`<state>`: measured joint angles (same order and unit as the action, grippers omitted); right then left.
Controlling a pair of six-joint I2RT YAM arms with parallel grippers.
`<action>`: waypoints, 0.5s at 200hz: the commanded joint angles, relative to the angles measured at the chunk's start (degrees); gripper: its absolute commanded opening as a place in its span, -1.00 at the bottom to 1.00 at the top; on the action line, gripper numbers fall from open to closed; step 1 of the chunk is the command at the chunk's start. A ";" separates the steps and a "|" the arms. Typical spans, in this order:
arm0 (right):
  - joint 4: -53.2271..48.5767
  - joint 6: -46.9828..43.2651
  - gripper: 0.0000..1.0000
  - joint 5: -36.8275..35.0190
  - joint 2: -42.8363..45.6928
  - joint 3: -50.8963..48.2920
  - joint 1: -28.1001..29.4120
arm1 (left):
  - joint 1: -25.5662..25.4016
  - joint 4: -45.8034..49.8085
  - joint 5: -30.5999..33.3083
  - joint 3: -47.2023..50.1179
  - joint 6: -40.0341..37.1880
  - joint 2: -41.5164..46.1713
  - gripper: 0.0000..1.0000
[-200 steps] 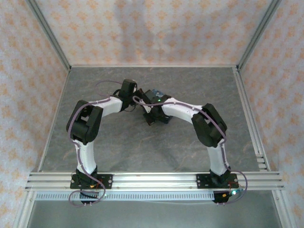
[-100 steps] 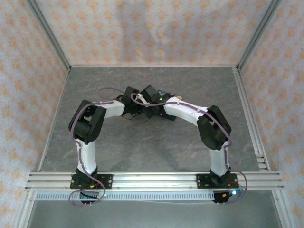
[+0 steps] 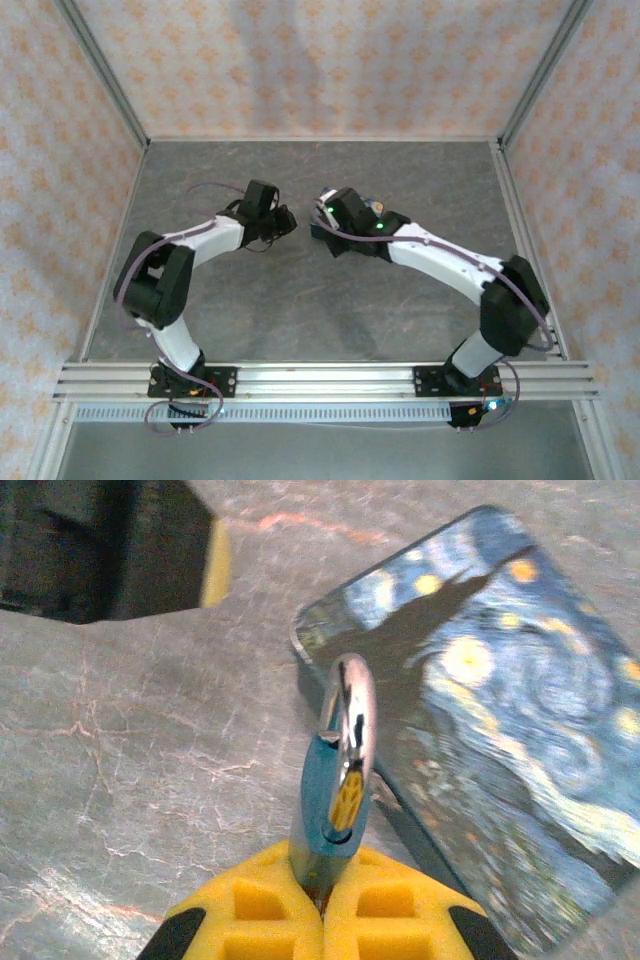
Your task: Unlock the padlock with the key
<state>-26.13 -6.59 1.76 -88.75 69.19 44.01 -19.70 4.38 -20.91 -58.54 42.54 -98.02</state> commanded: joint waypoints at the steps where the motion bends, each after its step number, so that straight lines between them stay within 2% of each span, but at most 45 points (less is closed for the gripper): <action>1: -3.95 9.07 -1.00 -4.37 3.87 -3.63 -4.04 | 0.24 4.78 4.15 2.21 -1.99 5.29 -0.58; 45: -11.70 21.17 -1.00 -3.92 3.64 -6.65 -13.93 | 0.19 10.05 9.28 5.53 -4.24 15.14 -0.11; 64: -12.54 23.98 -1.00 -2.65 1.47 -7.95 -16.94 | 0.22 11.24 11.02 6.97 -4.66 17.70 0.00; 100: -12.82 26.58 -1.00 -0.61 -3.07 -9.50 -19.66 | 0.23 12.62 12.93 8.47 -5.12 19.90 0.06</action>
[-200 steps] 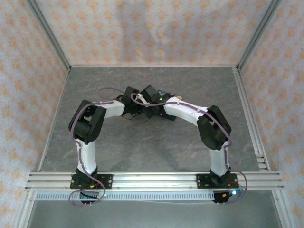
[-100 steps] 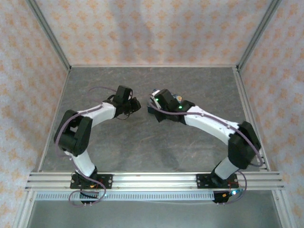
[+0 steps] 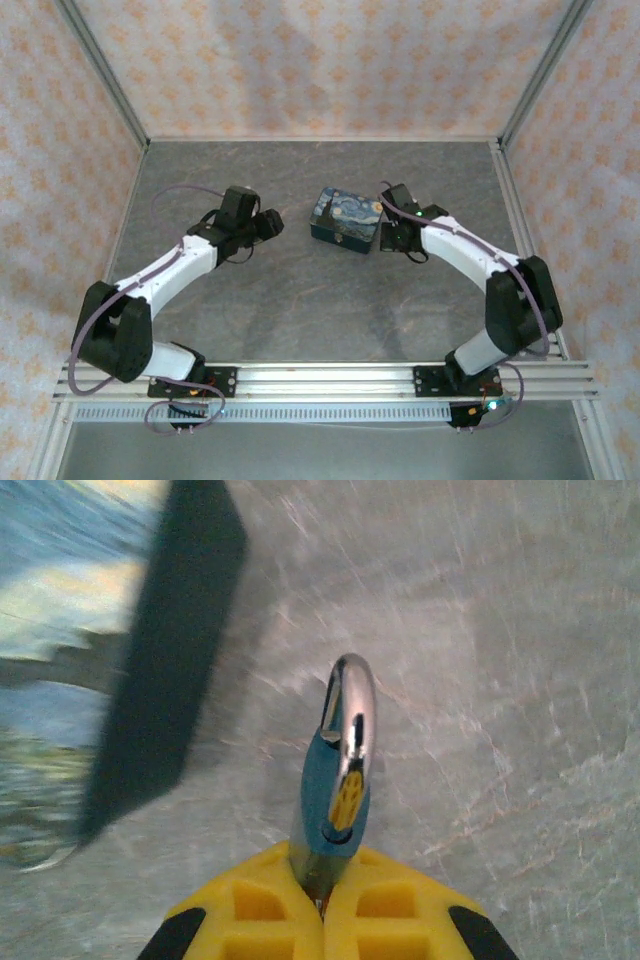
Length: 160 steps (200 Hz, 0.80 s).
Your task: Unlock the padlock with the key
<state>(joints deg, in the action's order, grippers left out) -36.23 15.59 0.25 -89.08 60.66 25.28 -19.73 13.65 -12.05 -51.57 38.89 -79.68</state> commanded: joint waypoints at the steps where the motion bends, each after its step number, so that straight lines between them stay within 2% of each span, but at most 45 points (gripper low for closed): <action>1: -2.72 4.42 -1.00 0.89 -2.84 -1.02 -0.93 | 0.23 3.38 4.15 1.57 -1.50 1.64 0.06; 60: -1.65 6.63 -0.94 1.20 -6.29 -2.30 -2.93 | 0.82 4.59 6.54 1.82 -3.10 2.13 0.07; 66: -1.83 6.92 -0.85 0.74 -6.30 -2.26 -3.02 | 0.87 4.71 6.81 1.66 -3.20 2.03 0.07; 84: -3.39 7.26 -0.38 -0.57 -5.49 -1.18 -3.29 | 1.09 5.05 7.69 1.11 -3.39 1.72 0.17; 99: -4.75 7.13 -0.18 -1.54 -4.09 0.23 -3.71 | 1.35 5.87 8.56 0.14 -3.60 1.50 0.25; 111: -6.10 6.74 -0.10 -2.40 -2.59 1.68 -4.41 | 1.68 6.88 9.41 -1.08 -3.81 1.45 0.30; 122: -6.33 6.26 -0.03 -3.54 -0.90 3.18 -5.29 | 1.87 8.00 10.92 -2.30 -4.12 1.77 0.44; 127: -6.26 6.06 0.00 -3.88 -0.21 3.80 -5.96 | 1.97 8.42 11.71 -2.83 -4.38 1.96 0.90; 130: -6.13 5.94 0.01 -4.08 0.20 4.15 -6.37 | 2.05 8.72 12.16 -3.22 -4.62 2.06 0.99; 160: -2.26 4.03 0.16 -6.84 2.78 6.21 -9.82 | 3.49 11.10 16.54 -6.67 -7.91 2.29 0.99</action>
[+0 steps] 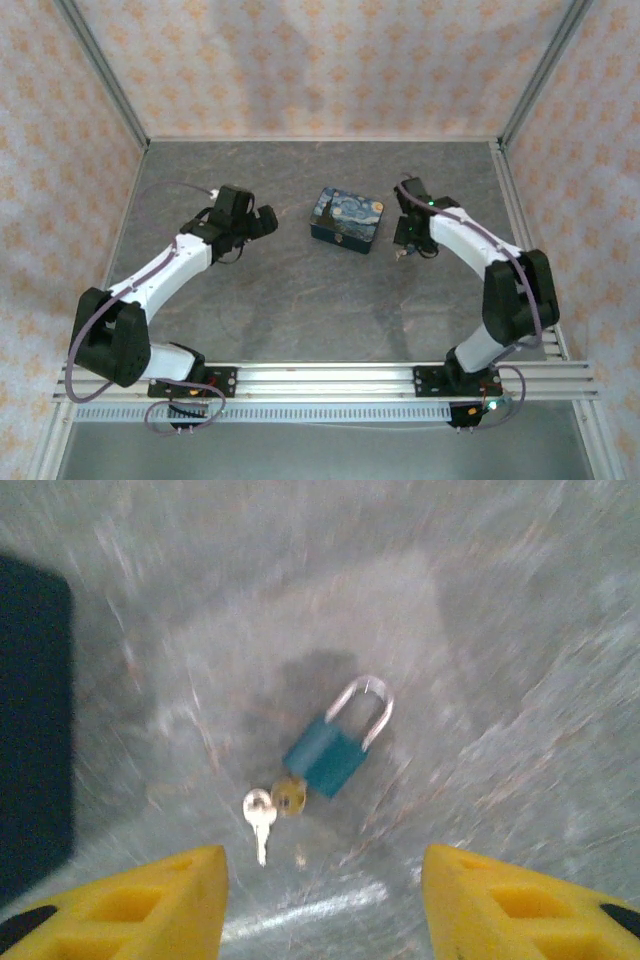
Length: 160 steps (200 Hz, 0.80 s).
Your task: Unlock the padlock with the key
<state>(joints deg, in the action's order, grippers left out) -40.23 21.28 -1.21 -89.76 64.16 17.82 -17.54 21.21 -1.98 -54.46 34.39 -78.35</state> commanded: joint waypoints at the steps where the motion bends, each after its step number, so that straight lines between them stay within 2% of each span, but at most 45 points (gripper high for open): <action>1: 1.91 -1.71 0.17 -5.55 3.54 2.72 -2.41 | 1.38 3.60 6.64 -3.89 -3.43 0.98 0.99; 11: 3.97 -2.75 0.27 -7.22 4.05 2.69 -3.08 | 2.03 3.92 8.60 -4.49 -5.41 1.00 1.00; 12: 4.21 -2.83 0.40 -7.49 4.10 2.66 -3.16 | 2.09 3.97 8.85 -4.55 -5.49 1.00 1.00; 14: 4.61 -2.89 0.79 -8.02 4.20 2.58 -3.28 | 2.32 4.11 9.39 -4.64 -5.68 0.94 1.00; 15: 4.80 -2.90 0.89 -8.24 4.26 2.52 -3.35 | 2.37 4.15 9.64 -4.66 -5.80 0.93 1.00; 18: 5.27 -3.03 1.00 -8.92 4.32 2.42 -3.52 | 2.53 4.18 10.46 -4.73 -6.27 0.99 1.00; 44: 11.75 -4.20 0.99 -17.48 6.51 -1.26 -4.98 | 4.48 2.16 18.45 -2.97 -12.61 2.33 1.00; 59: 17.29 -4.85 0.99 -24.36 8.08 -5.65 -5.16 | 4.69 -6.77 23.65 3.03 -18.84 5.80 1.00; 73: 26.21 -7.79 0.99 -27.21 10.21 -11.62 -5.28 | 5.02 -16.76 28.27 9.70 -22.75 8.06 0.99; 86: 37.31 -10.98 0.99 -28.70 12.60 -19.13 -5.28 | 6.32 -22.52 28.25 13.08 -25.33 7.88 0.99; 100: 47.80 -14.30 0.99 -30.10 13.95 -26.01 -5.26 | 8.33 -23.98 30.15 13.53 -26.59 4.95 1.00; 120: 60.62 -16.63 0.99 -32.75 13.76 -33.59 -5.28 | 10.88 -29.44 29.35 15.45 -28.03 1.04 1.00; 147: 80.04 -21.84 0.99 -32.02 11.07 -41.13 -5.31 | 12.58 -46.29 28.52 23.71 -28.03 -1.89 1.00; 160: 85.40 -25.98 0.99 -29.41 9.66 -42.28 -5.34 | 12.81 -48.58 27.84 24.72 -28.22 -1.58 1.00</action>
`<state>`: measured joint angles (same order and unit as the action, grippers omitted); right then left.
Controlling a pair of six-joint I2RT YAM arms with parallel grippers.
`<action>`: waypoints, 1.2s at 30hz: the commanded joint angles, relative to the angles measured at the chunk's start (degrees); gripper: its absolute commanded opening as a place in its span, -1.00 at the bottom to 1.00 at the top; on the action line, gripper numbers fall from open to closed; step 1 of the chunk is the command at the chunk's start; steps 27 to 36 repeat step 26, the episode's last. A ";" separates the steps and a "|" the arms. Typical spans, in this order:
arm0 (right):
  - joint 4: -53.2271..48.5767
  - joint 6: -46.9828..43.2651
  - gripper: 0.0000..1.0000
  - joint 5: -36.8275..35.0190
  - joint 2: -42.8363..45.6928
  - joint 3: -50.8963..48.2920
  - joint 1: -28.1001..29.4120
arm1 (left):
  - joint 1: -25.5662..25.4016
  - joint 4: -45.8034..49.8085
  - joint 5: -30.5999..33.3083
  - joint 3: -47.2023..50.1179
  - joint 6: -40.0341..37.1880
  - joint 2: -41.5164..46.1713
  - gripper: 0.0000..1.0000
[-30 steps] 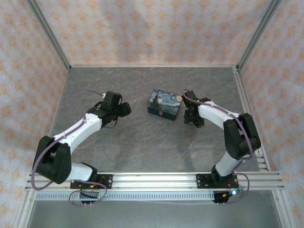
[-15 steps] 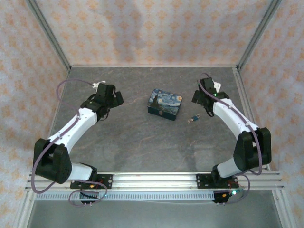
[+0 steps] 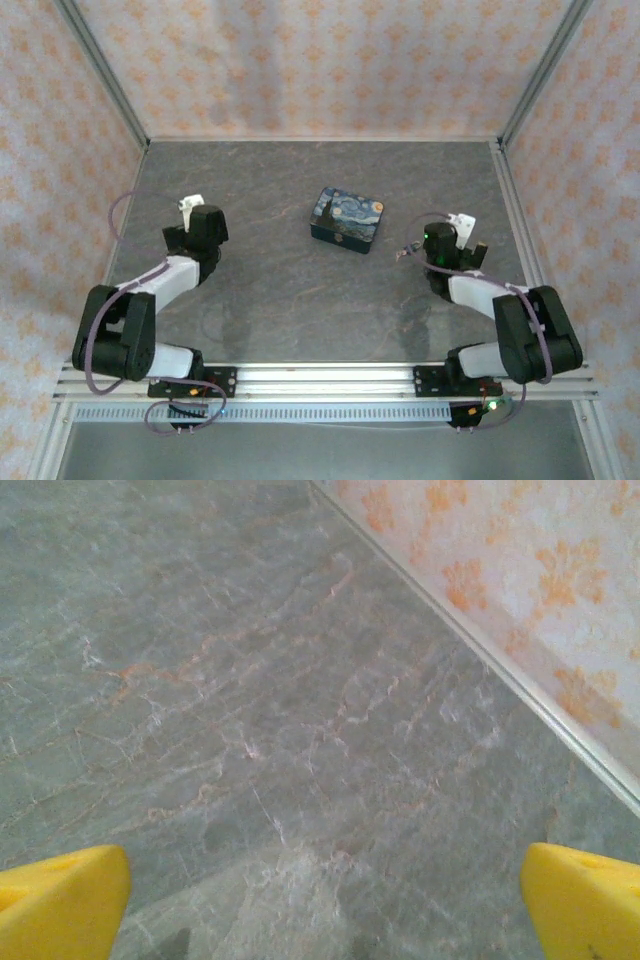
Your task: Unlock the padlock with the key
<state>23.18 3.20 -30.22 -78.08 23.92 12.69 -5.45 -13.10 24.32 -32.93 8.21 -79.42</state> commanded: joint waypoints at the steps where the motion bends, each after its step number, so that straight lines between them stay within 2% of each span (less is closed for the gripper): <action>1: 22.48 -8.15 0.99 -0.30 -2.17 -2.13 -0.16 | 0.72 -14.82 1.45 3.43 -2.22 -0.54 1.00; 4: 35.44 -10.80 0.99 4.07 -8.32 -5.25 -1.24 | 1.26 -24.10 -2.10 6.90 -3.60 -2.98 1.00; 5: 38.59 -11.11 0.99 4.09 -9.16 -6.01 -1.26 | 1.32 -23.17 -4.55 6.35 -4.62 -3.61 1.00; 6: 36.70 -10.38 0.99 5.20 -8.02 -6.08 -1.53 | 1.35 -23.52 -6.66 5.78 -5.78 -4.43 1.00; 7: 34.69 -9.20 0.99 9.63 -6.60 -6.82 -2.83 | 1.15 -25.16 -9.29 6.79 -6.84 -4.61 1.00; 8: 35.32 -7.52 0.99 16.71 -7.41 -8.24 -5.59 | 1.27 -32.13 -11.63 9.42 -8.04 -7.01 1.00; 9: 42.96 -7.53 0.99 20.63 -11.45 -9.33 -7.72 | 1.36 -38.07 -11.44 10.90 -8.25 -8.54 1.00; 10: 48.57 -7.60 0.98 18.39 -14.43 -9.19 -7.78 | 1.50 -29.69 -11.67 9.07 -7.35 -6.20 1.00; 11: 42.45 -6.91 0.99 17.80 -12.21 -7.62 -7.68 | 1.50 -29.94 -11.76 8.63 -7.53 -6.43 1.00; 12: 29.22 -5.10 0.99 16.12 -8.60 -3.79 -7.68 | 1.36 -35.47 -11.33 10.32 -8.19 -7.76 1.00; 13: 25.63 -5.21 0.99 15.26 -10.07 -1.41 -7.76 | 1.32 -29.67 -11.28 8.99 -7.50 -6.18 1.00; 15: 35.18 -6.51 0.99 14.63 -11.43 -4.75 -7.03 | 1.16 -33.35 -10.85 9.84 -8.07 -7.12 1.00; 16: 34.32 -6.57 0.99 15.47 -10.08 -5.47 -6.88 | 1.05 -29.18 -10.68 8.75 -7.47 -6.06 1.00; 17: 34.15 -6.81 0.99 15.62 -9.88 -5.57 -6.89 | 1.01 -32.13 -10.47 9.33 -8.02 -6.87 1.00; 19: 34.86 -7.87 0.99 16.06 -11.64 -4.28 -6.58 | 0.97 -30.81 -10.56 8.99 -7.78 -6.60 1.00; 22: 28.35 -5.96 0.99 18.84 -11.04 -1.68 -8.37 | 0.97 -31.46 -10.52 9.23 -7.86 -6.64 1.00; 36: 29.36 -5.97 0.99 19.14 -10.77 -2.23 -8.64 | 0.97 -31.06 -10.52 9.08 -7.76 -6.61 1.00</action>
